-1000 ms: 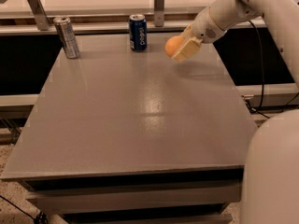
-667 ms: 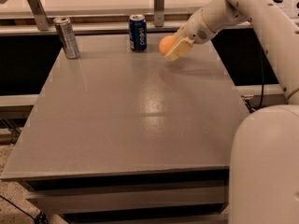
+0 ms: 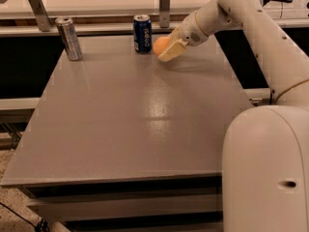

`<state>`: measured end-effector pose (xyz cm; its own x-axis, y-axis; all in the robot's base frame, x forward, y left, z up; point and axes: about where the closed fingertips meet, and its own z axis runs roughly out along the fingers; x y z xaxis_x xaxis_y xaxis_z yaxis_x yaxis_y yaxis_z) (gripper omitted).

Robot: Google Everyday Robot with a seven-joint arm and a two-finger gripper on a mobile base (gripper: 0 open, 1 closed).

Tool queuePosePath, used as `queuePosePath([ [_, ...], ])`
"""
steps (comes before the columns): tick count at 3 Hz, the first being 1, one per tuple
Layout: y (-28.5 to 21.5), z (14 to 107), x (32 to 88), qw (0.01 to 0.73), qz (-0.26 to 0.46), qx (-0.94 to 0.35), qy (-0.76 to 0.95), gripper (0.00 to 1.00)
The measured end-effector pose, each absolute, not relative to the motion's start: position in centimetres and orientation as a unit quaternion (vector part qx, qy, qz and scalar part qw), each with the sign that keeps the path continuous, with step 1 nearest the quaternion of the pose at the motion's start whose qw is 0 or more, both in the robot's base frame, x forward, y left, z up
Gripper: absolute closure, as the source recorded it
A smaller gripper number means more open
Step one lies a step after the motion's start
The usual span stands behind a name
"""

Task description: Move orange near pepsi can

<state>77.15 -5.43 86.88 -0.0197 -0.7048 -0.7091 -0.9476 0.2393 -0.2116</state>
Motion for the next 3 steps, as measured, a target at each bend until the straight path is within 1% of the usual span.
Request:
queuePosePath([
  [1, -4.0, 86.7, 77.8, 0.373, 0.169, -0.595, 0.691, 0.60],
  [3, -3.7, 85.7, 78.9, 0.371, 0.162, -0.588, 0.700, 0.13],
])
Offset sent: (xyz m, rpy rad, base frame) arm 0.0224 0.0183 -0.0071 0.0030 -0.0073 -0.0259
